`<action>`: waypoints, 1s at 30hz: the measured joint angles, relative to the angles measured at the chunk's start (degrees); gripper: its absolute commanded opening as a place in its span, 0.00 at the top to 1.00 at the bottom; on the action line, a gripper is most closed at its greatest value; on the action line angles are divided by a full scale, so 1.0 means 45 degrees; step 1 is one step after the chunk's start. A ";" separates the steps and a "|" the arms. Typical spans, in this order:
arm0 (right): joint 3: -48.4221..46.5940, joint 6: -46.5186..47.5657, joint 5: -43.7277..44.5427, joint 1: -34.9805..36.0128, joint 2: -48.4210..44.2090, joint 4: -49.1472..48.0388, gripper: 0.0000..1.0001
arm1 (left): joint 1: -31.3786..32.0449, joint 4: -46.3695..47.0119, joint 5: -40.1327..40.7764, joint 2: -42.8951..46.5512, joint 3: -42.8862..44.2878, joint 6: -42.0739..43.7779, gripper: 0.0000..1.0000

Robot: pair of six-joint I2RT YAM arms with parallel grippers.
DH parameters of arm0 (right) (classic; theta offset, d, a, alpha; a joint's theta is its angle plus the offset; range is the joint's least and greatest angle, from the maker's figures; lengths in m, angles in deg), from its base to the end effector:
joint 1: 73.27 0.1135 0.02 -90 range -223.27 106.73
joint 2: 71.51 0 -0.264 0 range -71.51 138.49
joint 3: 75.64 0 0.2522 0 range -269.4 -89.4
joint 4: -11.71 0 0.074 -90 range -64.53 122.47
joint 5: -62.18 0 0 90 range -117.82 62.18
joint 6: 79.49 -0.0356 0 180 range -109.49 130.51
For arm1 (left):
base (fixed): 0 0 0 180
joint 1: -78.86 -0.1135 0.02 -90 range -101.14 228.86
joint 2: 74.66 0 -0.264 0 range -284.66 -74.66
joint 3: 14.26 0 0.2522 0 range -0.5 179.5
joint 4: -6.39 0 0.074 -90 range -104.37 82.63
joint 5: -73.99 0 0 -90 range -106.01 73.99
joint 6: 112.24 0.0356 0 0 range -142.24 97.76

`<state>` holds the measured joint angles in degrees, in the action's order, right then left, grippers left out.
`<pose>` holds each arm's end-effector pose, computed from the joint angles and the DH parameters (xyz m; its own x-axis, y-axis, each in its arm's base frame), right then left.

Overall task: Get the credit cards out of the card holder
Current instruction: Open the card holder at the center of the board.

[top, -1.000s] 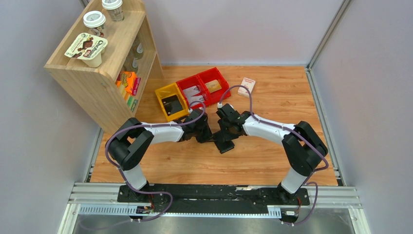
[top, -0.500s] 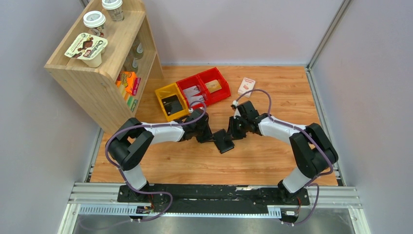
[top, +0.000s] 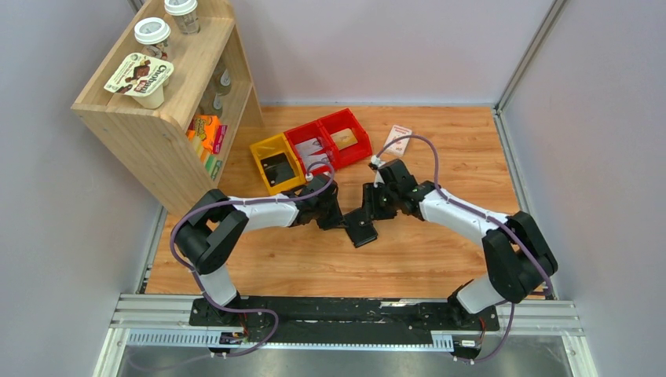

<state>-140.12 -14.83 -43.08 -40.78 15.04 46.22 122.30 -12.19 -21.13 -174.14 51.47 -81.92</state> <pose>0.2459 0.1677 0.1918 -0.9104 -0.0903 -0.4038 -0.2775 0.8570 0.4343 0.2447 -0.2361 0.1471 -0.9155 -0.3171 -0.2475 -0.1304 0.8160 -0.5632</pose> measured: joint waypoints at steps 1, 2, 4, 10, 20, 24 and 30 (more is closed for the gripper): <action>-0.0214 0.0170 0.0325 0.0272 -0.0073 0.0131 0.55 | 0.0000 -0.0015 0.0000 -0.0005 0.0015 0.0010 0.91; -0.0500 0.0345 0.0709 0.0573 -0.0102 0.0306 0.55 | 0.0000 -0.0024 -0.0005 -0.0015 0.0024 0.0024 0.91; -0.0991 0.0675 0.1360 0.1064 -0.0063 0.0539 0.56 | 0.0000 -0.0024 -0.0005 -0.0015 0.0029 0.0049 0.91; -0.1817 0.1297 0.2759 0.1889 0.0899 0.0801 0.62 | 0.0005 -0.0029 -0.0005 -0.0015 0.0039 0.0107 0.91; -0.2035 0.1651 0.4376 0.2268 0.2239 0.1481 0.60 | 0.0005 -0.0010 -0.0010 -0.0015 0.0044 0.0146 0.91; -0.2307 0.1744 0.4600 0.2419 0.2467 0.1763 0.58 | 0.0005 -0.0005 -0.0010 -0.0015 0.0044 0.0146 0.91; -0.2744 0.1982 0.5217 0.2783 0.2832 0.2263 0.70 | 0.0005 -0.0005 -0.0010 -0.0015 0.0044 0.0141 0.92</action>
<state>-152.47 -5.91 -19.61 -28.25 27.78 56.41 122.32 -12.21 -21.18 -174.21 51.66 -81.29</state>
